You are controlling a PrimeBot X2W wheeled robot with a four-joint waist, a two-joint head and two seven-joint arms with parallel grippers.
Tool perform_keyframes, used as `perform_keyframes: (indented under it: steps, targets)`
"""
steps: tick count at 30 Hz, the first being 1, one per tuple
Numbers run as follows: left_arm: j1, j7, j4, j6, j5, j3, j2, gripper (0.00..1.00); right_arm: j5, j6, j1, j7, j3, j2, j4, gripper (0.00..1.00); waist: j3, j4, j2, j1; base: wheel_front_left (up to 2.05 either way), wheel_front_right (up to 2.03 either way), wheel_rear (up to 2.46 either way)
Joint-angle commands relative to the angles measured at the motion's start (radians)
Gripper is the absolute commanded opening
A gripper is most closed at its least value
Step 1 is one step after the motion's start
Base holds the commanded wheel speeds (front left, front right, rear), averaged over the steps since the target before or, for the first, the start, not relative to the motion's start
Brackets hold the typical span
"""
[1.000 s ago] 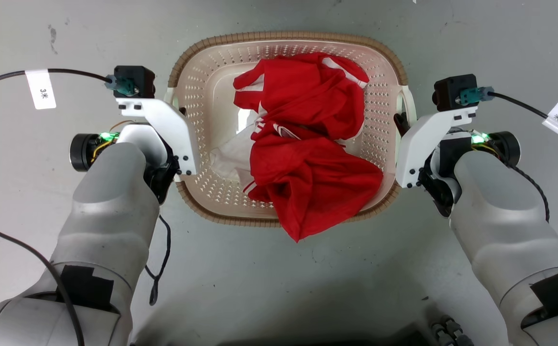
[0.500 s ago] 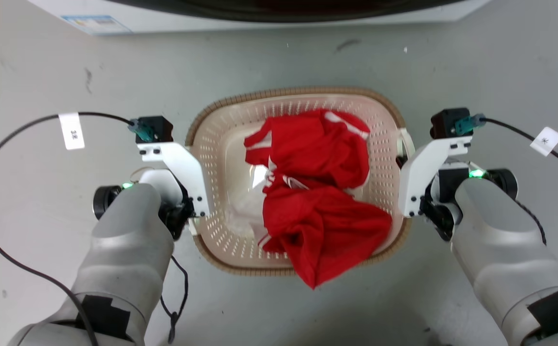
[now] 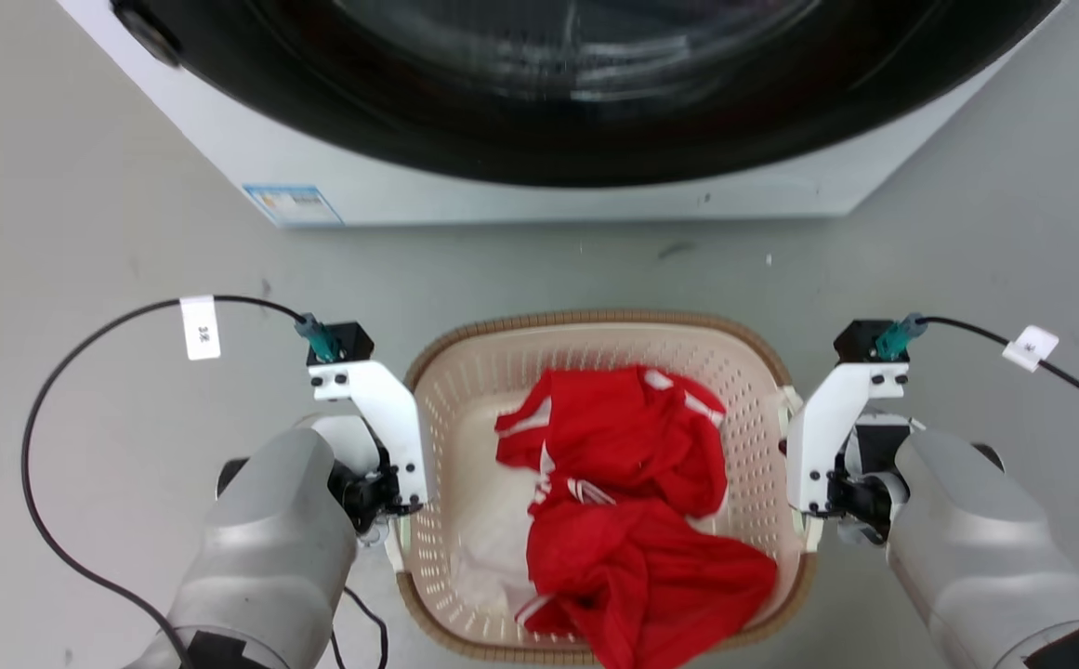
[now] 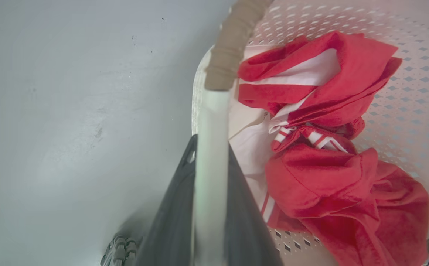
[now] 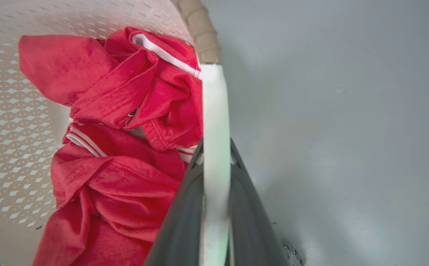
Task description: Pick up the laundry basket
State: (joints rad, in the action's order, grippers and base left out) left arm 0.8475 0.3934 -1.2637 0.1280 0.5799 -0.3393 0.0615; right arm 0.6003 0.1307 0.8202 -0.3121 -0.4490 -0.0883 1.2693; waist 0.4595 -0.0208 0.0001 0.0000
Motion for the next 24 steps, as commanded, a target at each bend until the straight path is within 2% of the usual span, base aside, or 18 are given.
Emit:
perform_keyframes:
  steps: [1, 11, 24]
  targets:
    - [-0.019, 0.036, 0.013, 0.004, 0.029, -0.007, -0.017, 0.0, 0.02, 0.0, -0.023, -0.03, -0.008, 0.008, -0.002, 0.0, -0.096, 0.01, -0.0001, 0.0, 0.0, 0.0, 0.0]
    - [-0.065, 0.147, 0.013, 0.004, 0.092, -0.038, -0.004, 0.0, 0.081, 0.0, -0.056, -0.168, -0.027, 0.015, -0.003, 0.0, -0.233, 0.007, -0.0001, 0.0, 0.0, 0.0, 0.0]
    - [-0.118, 0.199, 0.011, 0.004, 0.132, -0.081, 0.01, 0.0, 0.138, 0.001, -0.091, -0.326, -0.035, 0.021, 0.008, 0.0, -0.375, -0.001, -0.0001, 0.0, 0.0, 0.0, 0.0]
